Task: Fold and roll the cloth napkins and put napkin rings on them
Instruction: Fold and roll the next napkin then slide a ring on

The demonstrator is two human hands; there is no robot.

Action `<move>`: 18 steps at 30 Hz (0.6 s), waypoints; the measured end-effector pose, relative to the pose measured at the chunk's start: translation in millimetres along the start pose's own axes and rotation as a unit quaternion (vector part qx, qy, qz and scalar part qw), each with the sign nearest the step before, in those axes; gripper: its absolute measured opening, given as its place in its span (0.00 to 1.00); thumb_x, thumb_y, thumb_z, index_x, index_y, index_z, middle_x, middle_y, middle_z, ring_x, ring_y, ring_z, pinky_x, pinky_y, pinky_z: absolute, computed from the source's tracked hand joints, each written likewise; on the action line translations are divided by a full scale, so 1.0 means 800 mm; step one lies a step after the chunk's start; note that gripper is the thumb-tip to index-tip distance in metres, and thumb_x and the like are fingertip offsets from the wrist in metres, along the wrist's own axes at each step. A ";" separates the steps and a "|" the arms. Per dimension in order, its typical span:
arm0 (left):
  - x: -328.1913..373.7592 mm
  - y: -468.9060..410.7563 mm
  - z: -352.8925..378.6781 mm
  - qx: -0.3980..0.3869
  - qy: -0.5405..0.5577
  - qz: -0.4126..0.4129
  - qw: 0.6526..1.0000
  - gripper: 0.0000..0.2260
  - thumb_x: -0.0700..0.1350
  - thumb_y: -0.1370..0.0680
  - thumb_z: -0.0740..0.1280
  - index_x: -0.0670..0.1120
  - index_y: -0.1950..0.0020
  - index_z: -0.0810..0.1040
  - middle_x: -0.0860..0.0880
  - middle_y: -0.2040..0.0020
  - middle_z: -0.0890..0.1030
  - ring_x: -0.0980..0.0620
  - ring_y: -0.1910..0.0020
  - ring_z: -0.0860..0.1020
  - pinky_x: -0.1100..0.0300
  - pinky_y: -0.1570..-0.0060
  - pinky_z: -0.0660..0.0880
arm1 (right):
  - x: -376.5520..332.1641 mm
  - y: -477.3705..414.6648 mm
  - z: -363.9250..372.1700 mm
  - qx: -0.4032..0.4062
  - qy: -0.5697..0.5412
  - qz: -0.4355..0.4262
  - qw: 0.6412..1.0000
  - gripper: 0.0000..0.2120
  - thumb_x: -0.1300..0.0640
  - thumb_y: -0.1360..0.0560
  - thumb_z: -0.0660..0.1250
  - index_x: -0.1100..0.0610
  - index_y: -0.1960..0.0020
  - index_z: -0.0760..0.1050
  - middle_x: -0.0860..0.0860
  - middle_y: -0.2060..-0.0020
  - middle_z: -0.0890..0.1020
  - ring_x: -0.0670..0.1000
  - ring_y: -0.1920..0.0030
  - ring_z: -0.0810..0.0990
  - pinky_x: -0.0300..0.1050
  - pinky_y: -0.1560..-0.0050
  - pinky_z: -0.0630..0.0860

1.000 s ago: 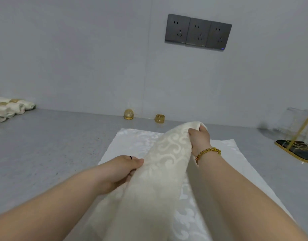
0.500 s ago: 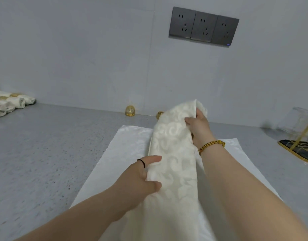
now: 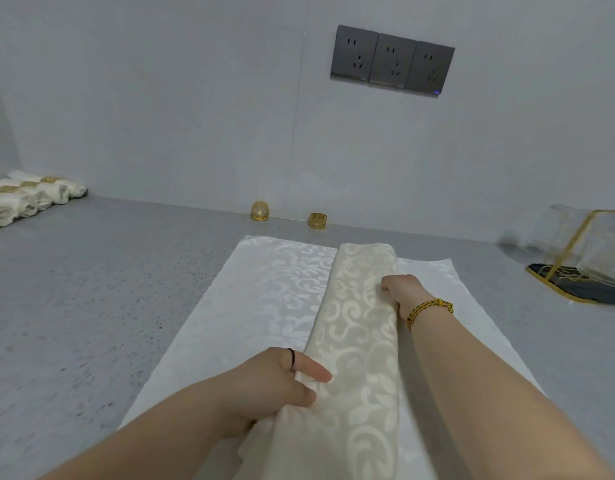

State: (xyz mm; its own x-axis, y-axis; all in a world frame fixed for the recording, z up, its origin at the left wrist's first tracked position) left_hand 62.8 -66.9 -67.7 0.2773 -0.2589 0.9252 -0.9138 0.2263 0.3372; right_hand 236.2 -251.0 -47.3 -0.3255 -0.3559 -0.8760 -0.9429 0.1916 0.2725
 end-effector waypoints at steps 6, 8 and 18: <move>0.013 0.002 0.010 0.000 -0.025 0.049 0.998 0.14 0.51 0.37 0.67 0.58 0.52 0.77 0.43 0.41 0.77 0.49 0.47 0.79 0.52 0.41 0.74 | 0.006 0.006 -0.012 0.010 0.020 0.013 1.000 0.14 0.59 0.25 0.60 0.64 0.43 0.70 0.55 0.62 0.74 0.56 0.61 0.75 0.44 0.57 0.72; 0.016 -0.008 0.005 0.014 -0.022 0.065 0.998 0.14 0.51 0.38 0.67 0.60 0.53 0.76 0.48 0.41 0.76 0.53 0.45 0.78 0.56 0.40 0.74 | 0.002 0.001 -0.009 0.005 0.040 0.001 0.999 0.13 0.58 0.25 0.61 0.64 0.43 0.70 0.54 0.61 0.75 0.55 0.61 0.75 0.43 0.57 0.70; 0.036 -0.058 -0.035 0.138 -0.029 0.181 0.973 0.18 0.38 0.24 0.64 0.64 0.53 0.71 0.69 0.50 0.71 0.70 0.50 0.72 0.81 0.55 0.69 | -0.106 -0.019 0.047 -0.086 -0.146 -0.201 0.965 0.16 0.72 0.25 0.54 0.56 0.45 0.72 0.52 0.62 0.78 0.49 0.67 0.77 0.34 0.74 0.73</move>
State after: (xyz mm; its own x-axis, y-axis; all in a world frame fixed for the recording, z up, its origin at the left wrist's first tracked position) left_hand 121.5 -58.2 -51.8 -0.0870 -0.2637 0.9607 -0.9957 0.0528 -0.0757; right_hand 280.8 -189.2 7.9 0.0796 -0.0924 -0.9925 -0.9947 -0.0717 -0.0731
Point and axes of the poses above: each hand's wrist, its own y-axis away from the middle knuckle, its own z-axis out of the palm, x = y × z, the point moved 6 cm from there along -y, towards the middle knuckle
